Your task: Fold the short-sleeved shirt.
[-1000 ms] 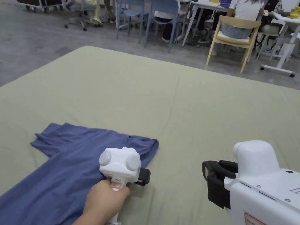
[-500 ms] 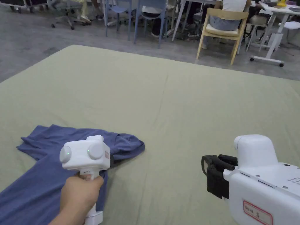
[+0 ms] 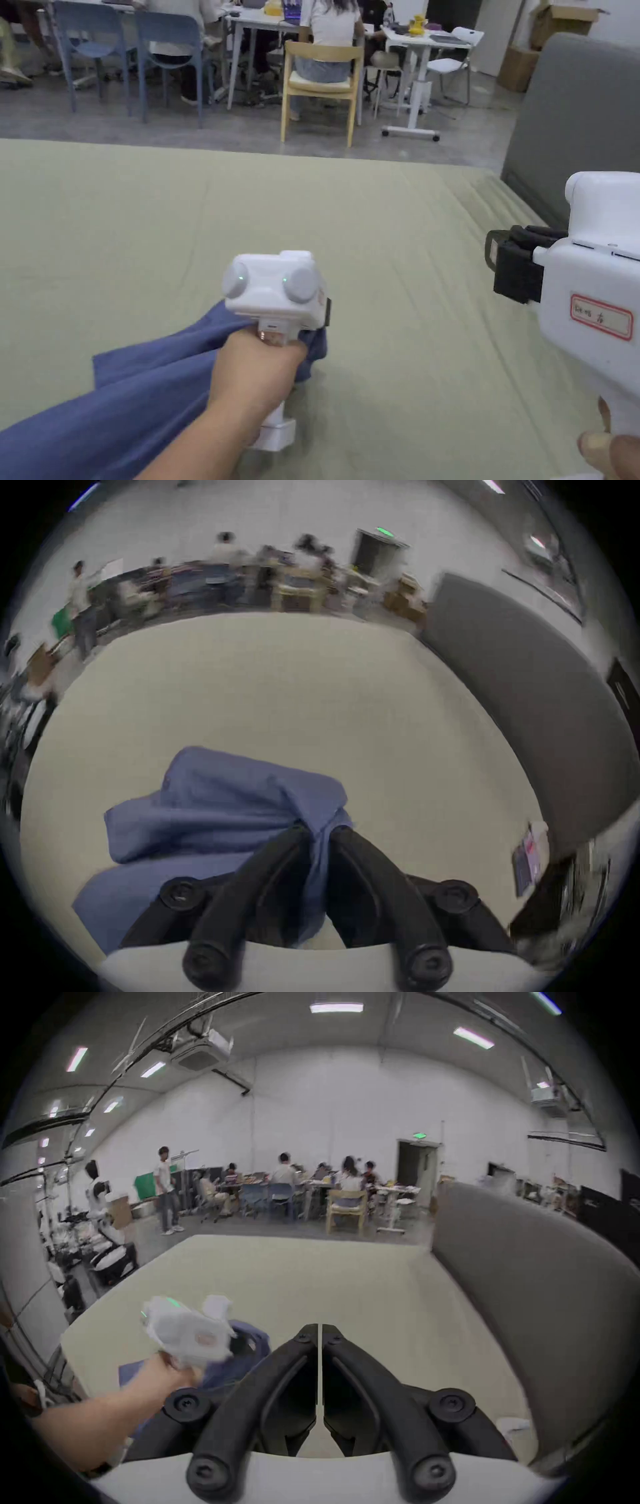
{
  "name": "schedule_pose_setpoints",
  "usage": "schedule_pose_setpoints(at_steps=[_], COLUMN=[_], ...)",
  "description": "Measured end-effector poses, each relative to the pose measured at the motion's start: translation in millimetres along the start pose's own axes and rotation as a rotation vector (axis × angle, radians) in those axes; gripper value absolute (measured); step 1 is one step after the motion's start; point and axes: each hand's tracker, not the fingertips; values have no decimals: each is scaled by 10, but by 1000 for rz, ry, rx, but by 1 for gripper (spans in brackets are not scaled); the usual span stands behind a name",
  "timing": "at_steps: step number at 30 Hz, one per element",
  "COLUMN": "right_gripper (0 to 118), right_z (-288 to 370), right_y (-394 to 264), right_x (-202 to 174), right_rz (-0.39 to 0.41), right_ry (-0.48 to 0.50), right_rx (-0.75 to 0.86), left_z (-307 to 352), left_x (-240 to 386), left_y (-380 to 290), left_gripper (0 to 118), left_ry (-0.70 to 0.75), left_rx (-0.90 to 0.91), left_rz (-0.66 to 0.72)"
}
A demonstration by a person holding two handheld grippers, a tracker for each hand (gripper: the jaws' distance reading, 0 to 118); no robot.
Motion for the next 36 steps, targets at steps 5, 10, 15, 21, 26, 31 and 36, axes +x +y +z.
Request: schedule_pose_setpoints(at_steps=[5, 10, 15, 21, 26, 31, 36], right_gripper=[4, 4, 4, 4, 4, 4, 4], right_z=[458, 836, 1188, 1385, 1234, 682, 38], right_y=[-30, -68, -73, -69, -168, -516, -978], right_x=[509, 870, 1028, 1031, 969, 764, 399], right_rz=[11, -40, -55, -63, -104, -161, -150], right_ry=[-125, -209, -253, -267, -157, 19, 122], right_rx=[14, 20, 53, 118, 148, 76, -135], left_z=[-419, -567, -675, -424, 507, 1234, 1531], left_x=[1874, 2952, 3021, 2425, 1094, -443, -1177], left_y=[-646, -1400, -1570, -1379, -1011, -1207, -1923], left_gripper=[3, 3, 17, 118, 118, 118, 0], left_ry=[-204, -289, -248, -472, -578, -130, 150], left_rx=[-150, -246, -257, -145, 9, 180, 130], left_rz=[-270, -436, -390, -37, 227, 316, 419])
